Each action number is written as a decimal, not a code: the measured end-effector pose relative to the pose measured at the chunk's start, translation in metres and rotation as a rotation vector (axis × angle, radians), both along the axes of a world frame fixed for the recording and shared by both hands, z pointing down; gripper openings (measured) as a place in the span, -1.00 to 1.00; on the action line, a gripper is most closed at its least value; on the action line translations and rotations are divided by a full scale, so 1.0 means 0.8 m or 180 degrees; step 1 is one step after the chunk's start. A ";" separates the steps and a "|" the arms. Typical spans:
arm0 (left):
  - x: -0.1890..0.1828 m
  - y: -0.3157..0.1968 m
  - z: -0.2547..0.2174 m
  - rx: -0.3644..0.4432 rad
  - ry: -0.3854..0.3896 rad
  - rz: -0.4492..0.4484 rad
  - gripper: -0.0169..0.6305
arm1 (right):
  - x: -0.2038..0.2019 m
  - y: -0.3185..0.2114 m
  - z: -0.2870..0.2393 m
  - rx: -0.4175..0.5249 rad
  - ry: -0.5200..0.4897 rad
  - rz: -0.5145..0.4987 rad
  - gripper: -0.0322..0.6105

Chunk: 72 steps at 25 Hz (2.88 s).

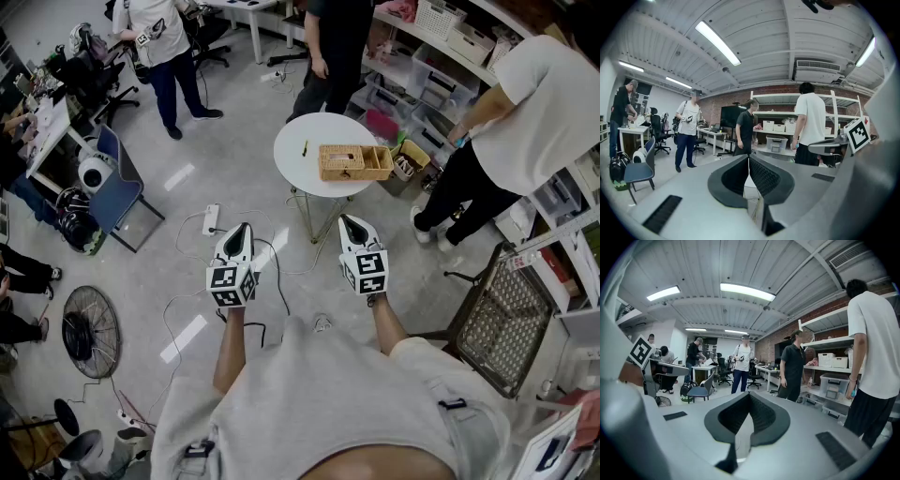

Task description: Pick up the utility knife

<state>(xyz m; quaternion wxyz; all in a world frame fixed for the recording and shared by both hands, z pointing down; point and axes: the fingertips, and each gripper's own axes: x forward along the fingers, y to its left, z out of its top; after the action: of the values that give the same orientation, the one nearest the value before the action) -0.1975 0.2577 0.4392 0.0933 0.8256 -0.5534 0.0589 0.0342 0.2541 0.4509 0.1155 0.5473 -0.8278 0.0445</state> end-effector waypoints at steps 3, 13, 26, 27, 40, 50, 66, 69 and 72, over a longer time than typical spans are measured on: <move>0.005 -0.002 -0.003 -0.0002 -0.0009 0.0007 -0.88 | 0.003 -0.001 -0.001 -0.0014 -0.0011 -0.0004 -0.80; 0.025 -0.007 -0.001 -0.0002 -0.0034 -0.0012 -0.88 | 0.017 -0.009 0.001 0.0011 -0.0129 -0.0062 -0.80; 0.067 -0.018 0.007 -0.0052 -0.0064 -0.0181 -0.88 | 0.048 -0.028 0.012 -0.0012 -0.0166 -0.0250 -0.80; 0.071 -0.019 0.008 -0.0059 -0.0075 -0.0190 -0.88 | 0.050 -0.029 0.013 -0.0016 -0.0174 -0.0266 -0.80; 0.091 -0.045 0.026 -0.0134 -0.0093 -0.0198 -0.88 | 0.063 -0.058 0.034 -0.0098 -0.0169 -0.0337 -0.80; 0.096 -0.123 0.046 -0.0167 0.0014 -0.0099 -0.88 | 0.064 -0.127 0.043 -0.0105 -0.0055 -0.0283 -0.80; 0.085 -0.347 0.074 -0.0339 0.0153 0.0294 -0.88 | 0.038 -0.320 0.052 -0.0240 0.0091 0.0022 -0.80; 0.072 -0.395 0.077 -0.0395 0.0174 0.0348 -0.88 | 0.027 -0.365 0.051 -0.0280 0.0119 0.0079 -0.80; 0.060 -0.442 0.082 -0.0423 0.0210 0.0374 -0.88 | 0.017 -0.406 0.051 -0.0294 0.0150 0.0116 -0.80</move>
<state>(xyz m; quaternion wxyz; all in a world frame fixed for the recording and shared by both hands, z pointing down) -0.1492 -0.0963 0.5050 0.1625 0.8501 -0.4955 0.0736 0.0482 -0.0703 0.4918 0.1593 0.5572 -0.8118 0.0718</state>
